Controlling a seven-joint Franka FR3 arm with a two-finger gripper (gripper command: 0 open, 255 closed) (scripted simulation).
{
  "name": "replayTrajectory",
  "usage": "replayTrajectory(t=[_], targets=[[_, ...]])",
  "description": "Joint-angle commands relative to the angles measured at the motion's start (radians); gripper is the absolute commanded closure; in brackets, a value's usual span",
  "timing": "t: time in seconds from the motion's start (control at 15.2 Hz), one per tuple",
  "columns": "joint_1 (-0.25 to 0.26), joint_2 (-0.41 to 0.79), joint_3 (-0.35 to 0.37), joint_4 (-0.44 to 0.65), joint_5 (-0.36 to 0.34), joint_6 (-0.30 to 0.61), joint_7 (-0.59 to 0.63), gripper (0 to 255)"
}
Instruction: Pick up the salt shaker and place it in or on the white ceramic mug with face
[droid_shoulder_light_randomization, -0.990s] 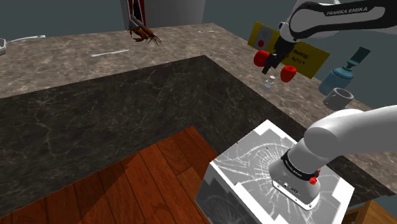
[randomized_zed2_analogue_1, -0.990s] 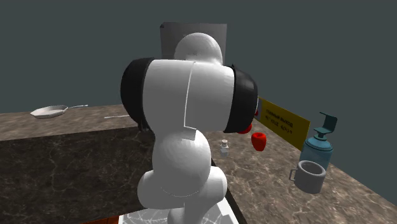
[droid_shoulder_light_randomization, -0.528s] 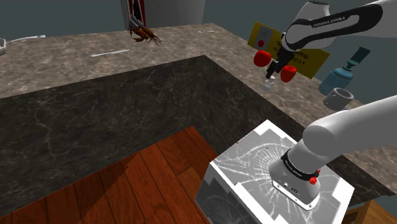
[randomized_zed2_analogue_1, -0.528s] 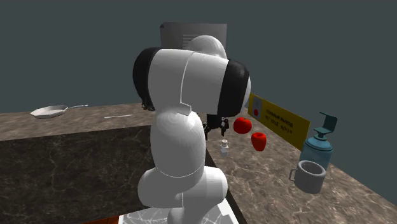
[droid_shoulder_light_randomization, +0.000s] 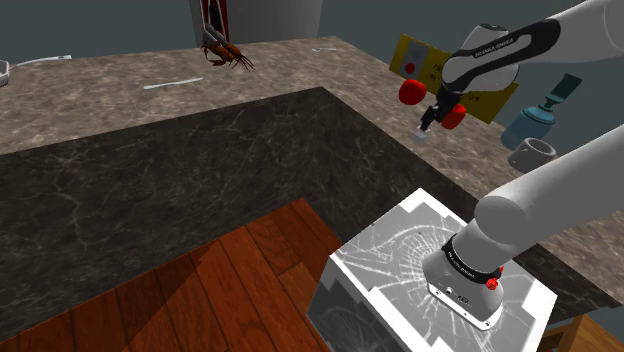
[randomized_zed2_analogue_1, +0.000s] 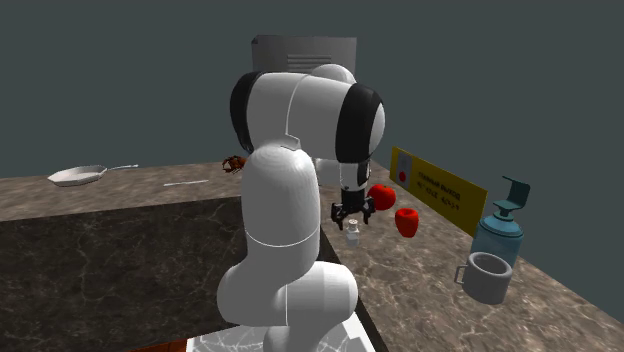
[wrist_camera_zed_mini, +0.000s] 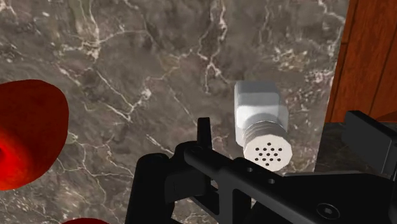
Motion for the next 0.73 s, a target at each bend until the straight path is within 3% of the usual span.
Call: replayTrajectory(t=[0.0,0.26,0.66], targets=[[0.001,0.025,-0.008,-0.009,0.006,0.034,-0.008,0],[0.007,0.073,-0.019,-0.019,0.024,0.091,-0.021,0],[0.007,0.073,-0.019,-0.019,0.024,0.091,-0.021,0]])
